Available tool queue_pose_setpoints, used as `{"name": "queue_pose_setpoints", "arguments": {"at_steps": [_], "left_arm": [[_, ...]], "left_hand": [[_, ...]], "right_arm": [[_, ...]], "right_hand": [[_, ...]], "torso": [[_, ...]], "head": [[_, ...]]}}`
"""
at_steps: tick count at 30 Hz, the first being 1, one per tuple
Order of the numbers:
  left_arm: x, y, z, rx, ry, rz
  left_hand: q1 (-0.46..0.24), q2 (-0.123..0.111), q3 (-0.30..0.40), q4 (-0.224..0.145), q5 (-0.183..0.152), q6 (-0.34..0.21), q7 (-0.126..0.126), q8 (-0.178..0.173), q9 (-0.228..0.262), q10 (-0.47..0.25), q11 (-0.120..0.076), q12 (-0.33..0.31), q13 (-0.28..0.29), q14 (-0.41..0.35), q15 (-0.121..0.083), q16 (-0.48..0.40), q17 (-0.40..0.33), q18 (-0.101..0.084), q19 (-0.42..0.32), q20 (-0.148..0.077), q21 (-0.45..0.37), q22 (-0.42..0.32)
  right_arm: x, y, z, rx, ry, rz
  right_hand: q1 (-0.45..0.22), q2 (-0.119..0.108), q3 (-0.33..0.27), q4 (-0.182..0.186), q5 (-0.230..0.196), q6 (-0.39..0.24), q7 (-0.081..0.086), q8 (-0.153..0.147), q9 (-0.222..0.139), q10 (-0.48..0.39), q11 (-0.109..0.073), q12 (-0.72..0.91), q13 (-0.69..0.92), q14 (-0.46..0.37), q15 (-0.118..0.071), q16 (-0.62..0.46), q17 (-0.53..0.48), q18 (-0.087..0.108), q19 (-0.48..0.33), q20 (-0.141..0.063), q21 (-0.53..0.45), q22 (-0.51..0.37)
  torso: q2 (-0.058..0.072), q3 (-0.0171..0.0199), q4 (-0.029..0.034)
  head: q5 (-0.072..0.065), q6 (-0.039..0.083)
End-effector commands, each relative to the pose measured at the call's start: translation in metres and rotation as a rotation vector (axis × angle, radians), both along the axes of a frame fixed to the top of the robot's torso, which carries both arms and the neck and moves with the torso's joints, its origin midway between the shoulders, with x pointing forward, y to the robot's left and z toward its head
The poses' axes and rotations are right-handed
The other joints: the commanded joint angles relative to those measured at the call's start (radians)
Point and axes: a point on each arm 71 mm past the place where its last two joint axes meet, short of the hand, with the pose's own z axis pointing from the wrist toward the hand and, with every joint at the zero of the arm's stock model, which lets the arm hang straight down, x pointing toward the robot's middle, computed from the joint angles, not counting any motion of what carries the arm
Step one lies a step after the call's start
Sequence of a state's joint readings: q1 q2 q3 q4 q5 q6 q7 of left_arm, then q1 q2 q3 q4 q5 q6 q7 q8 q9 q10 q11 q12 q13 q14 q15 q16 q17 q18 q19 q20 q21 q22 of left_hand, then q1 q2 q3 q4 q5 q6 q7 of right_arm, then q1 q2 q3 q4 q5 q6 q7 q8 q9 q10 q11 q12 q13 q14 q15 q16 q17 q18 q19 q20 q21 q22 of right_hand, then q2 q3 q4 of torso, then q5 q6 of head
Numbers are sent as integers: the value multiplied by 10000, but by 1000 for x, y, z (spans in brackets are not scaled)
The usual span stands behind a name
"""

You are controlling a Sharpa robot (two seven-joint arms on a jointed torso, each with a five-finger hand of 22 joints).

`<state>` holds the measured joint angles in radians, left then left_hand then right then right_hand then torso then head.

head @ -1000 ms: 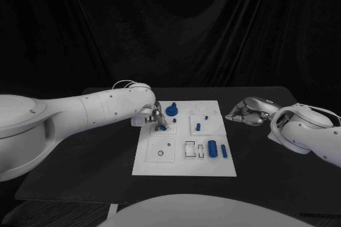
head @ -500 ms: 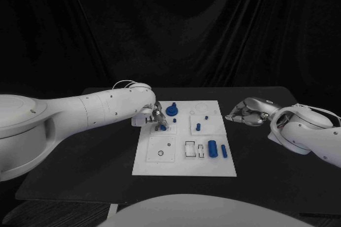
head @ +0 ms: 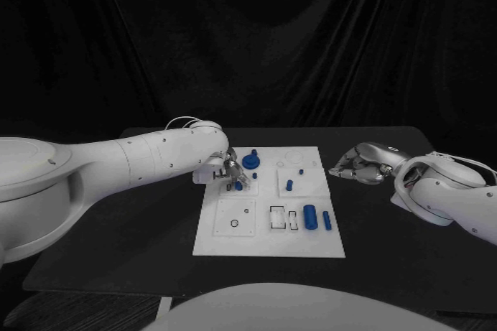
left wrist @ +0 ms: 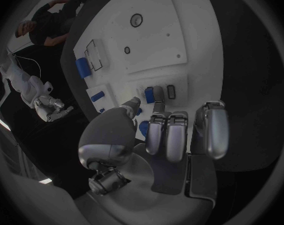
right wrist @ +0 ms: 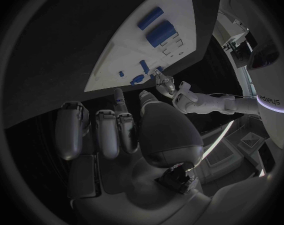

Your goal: Assemble the parts on the task board

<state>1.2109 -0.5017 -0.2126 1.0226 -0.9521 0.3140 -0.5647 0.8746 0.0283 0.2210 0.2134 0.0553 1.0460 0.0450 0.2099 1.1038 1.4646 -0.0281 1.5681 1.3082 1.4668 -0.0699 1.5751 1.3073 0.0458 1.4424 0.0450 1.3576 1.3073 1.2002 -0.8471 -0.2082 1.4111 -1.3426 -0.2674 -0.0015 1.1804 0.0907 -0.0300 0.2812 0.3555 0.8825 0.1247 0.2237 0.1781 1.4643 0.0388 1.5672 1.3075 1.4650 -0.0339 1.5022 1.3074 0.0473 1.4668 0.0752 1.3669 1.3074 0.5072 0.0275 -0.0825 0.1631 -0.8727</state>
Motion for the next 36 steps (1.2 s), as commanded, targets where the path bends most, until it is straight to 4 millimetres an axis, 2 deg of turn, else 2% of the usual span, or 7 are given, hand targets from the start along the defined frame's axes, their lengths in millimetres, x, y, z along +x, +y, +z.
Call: {"name": "queue_pose_setpoints", "arguments": {"at_steps": [1, 5, 14, 20, 25, 28, 36], "left_arm": [[0, -2, -1, -55, 30, -66], [0, -3, -1, -62, 11, -62], [0, -4, -1, -75, -11, -64], [-1, -4, 0, -88, -1, -88], [-2, -4, 0, -103, -2, -100], [-3, -3, 0, -132, -16, -102], [-1, 5, 20, -405, -642, 19]], "left_hand": [[-160, -33, -260, 184, -64, 129, -17, -33, -5, 1062, 71, 27, 2626, 1040, 44, -43, 2635, 69, -23, 30, -46, 1938], [-231, -51, -509, 387, -73, 266, -58, 54, 76, 1062, 41, 27, 2626, 1040, 19, -43, 2635, 65, -14, 12, -28, 1944], [37, 15, -679, 406, -66, 387, -124, 256, 334, 1062, -15, 27, 2626, 1040, -22, -43, 2635, 61, 4, -27, -1, 1952], [430, 114, -867, 321, -48, 382, -200, 663, 891, 1062, -80, 27, 2626, 1040, -77, -43, 2635, 54, 29, -77, 31, 1960], [577, 171, -925, 270, -32, 297, -213, 812, 1139, 1062, -92, 27, 2626, 1040, -88, -43, 2635, 57, 25, -89, 18, 1956], [690, 228, -1104, 269, -33, 200, -245, 1162, 1676, 1062, -118, 27, 2626, 1040, -110, -43, 2635, 52, 45, -110, 39, 1963], [735, 75, -1432, 297, -59, 104, -284, 1536, 2232, 1062, -157, 27, 2626, 1040, -148, -43, 2635, 37, 95, -146, 104, 1983]], "right_arm": [[0, -1, -2, -91, 90, -111], [0, -1, -2, -96, 100, -103], [0, -1, -2, -106, 111, -103], [0, -2, -2, -111, 114, -112], [0, -2, -2, -106, 109, -110], [0, -2, -2, -99, 95, -117], [0, -6, -1, -74, 8, -189]], "right_hand": [[108, -11, 24, 23, 64, -49, -5, -17, -2, 1065, 53, 36, 2633, 781, 62, -31, 1335, 54, 81, 47, -34, 1899], [108, -11, 24, 23, 64, -49, -5, -17, -2, 1065, 53, 36, 2633, 781, 62, -31, 1335, 54, 81, 47, -34, 1899], [116, -14, 22, 21, 67, -43, -7, -14, -1, 1065, 51, 36, 2633, 780, 60, -37, 1325, 60, 72, 46, -60, 1891], [116, -14, 22, 21, 67, -43, -7, -14, -1, 1065, 51, 36, 2633, 780, 60, -37, 1325, 60, 72, 46, -60, 1891], [116, -14, 22, 21, 67, -43, -7, -14, -1, 1065, 51, 36, 2633, 780, 60, -37, 1325, 60, 72, 46, -60, 1891], [114, -19, 17, 24, 65, -45, -6, -16, -2, 1065, 51, 36, 2633, 778, 60, -41, 1317, 60, 72, 45, -62, 1890], [108, -27, 10, 28, 61, -46, -6, -16, -2, 1065, 52, 36, 2633, 780, 60, -38, 1323, 60, 73, 45, -63, 1890]], "torso": [[2, 2, 0], [4, 1, 0], [3, 0, -2], [4, 2, 0], [2, 2, -1], [-5, 3, 1], [1, -1, -3]], "head": [[-9, 1], [-13, 1], [-6, 1], [-25, 1], [-24, 1], [-36, 1], [3, 1]]}}
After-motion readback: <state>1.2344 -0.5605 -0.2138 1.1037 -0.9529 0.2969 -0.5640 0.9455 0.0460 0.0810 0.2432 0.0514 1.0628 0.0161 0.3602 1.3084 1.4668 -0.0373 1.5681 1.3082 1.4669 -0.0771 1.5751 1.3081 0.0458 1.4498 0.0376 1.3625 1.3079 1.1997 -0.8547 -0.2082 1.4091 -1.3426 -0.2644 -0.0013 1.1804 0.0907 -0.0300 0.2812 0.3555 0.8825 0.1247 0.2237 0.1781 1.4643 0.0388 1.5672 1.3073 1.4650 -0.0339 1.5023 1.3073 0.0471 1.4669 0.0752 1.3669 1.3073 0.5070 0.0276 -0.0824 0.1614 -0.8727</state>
